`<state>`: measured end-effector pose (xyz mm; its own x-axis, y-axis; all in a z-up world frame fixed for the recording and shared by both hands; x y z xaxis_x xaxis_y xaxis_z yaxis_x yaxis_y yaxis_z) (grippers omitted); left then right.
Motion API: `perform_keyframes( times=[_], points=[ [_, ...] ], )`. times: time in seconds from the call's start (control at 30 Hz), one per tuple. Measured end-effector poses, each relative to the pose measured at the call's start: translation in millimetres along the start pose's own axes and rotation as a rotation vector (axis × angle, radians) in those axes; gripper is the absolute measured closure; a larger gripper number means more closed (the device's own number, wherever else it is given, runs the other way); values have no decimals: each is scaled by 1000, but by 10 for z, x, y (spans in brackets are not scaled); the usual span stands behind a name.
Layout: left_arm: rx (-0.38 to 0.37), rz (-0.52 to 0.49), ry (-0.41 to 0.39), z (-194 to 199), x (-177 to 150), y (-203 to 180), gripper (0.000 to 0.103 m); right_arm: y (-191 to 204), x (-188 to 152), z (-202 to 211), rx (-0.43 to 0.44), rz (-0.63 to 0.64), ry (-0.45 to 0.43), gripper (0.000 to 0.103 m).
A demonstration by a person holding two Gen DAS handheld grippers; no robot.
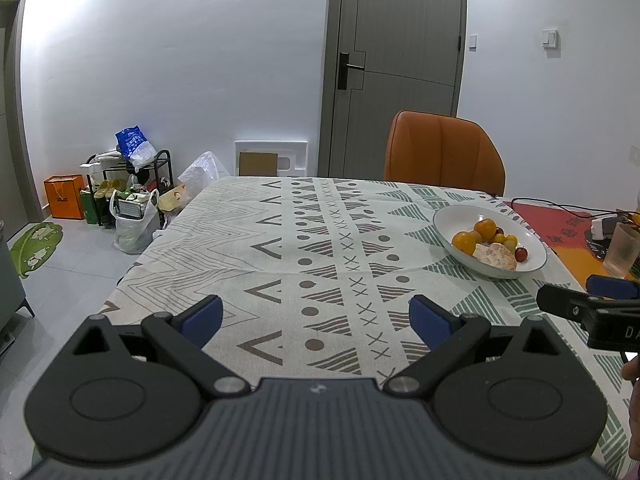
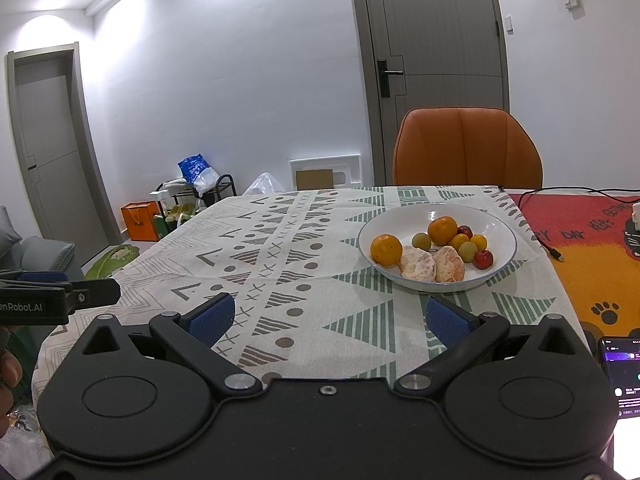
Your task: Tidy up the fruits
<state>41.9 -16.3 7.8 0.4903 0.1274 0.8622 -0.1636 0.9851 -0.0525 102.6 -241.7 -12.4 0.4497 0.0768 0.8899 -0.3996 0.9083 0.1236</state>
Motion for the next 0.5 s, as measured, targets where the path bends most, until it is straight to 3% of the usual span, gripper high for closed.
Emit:
perform_keyframes(
  times=[0.5],
  points=[
    [-10,-5,-1,-8,29,-61,4,6,-1,0,2,1,0,0]
  ],
)
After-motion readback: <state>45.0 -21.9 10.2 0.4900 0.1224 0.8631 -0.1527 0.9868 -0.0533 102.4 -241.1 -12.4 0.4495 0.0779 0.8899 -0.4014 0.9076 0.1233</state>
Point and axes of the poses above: each gripper's, at about its wrist camera, not at the fingertips, and z roughly against the way its jaws point, y to its left, x to its top, the point moved 7 cm from there along -z, roughly the way its jaws point, and after that the axes turned 1 degree about z, right-handed, at the moved point
